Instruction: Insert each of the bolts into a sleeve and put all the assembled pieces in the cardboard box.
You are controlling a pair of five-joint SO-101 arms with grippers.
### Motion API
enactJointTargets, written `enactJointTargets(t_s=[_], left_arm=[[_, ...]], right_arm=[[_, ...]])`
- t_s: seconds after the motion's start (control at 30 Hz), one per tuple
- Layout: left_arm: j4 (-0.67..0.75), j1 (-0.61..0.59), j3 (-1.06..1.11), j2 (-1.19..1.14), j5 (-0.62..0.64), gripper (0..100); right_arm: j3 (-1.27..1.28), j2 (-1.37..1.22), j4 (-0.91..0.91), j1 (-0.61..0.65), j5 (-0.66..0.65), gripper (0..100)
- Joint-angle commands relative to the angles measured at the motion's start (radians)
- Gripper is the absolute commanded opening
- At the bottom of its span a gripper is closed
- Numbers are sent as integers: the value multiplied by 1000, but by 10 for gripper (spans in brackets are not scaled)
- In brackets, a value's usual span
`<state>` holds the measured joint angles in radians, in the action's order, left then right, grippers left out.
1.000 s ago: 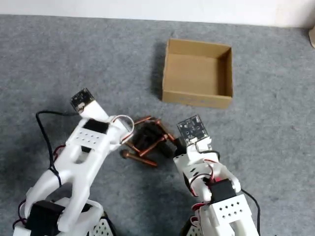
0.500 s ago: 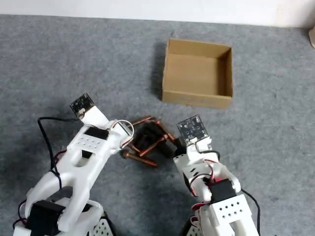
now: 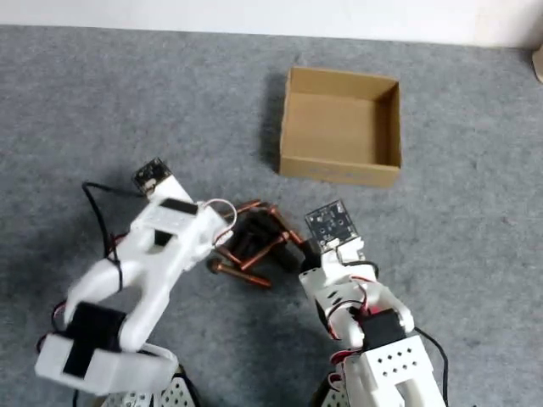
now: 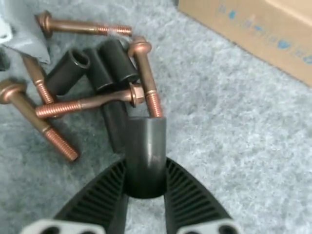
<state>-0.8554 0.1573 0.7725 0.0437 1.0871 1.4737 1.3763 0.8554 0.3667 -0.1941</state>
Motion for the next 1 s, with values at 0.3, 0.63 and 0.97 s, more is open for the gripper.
enactJointTargets(t_s=[0.3,0.63,0.97], left_arm=[[-183,19,-163,-136,17,42],[-201,35,-159,-127,-89,4],[-193,41,-114,145,-482,4]], right_arm=[[-8,15,-28,-8,5,5],[-5,10,-51,-8,5,5],[-5,16,-51,-8,3,5]])
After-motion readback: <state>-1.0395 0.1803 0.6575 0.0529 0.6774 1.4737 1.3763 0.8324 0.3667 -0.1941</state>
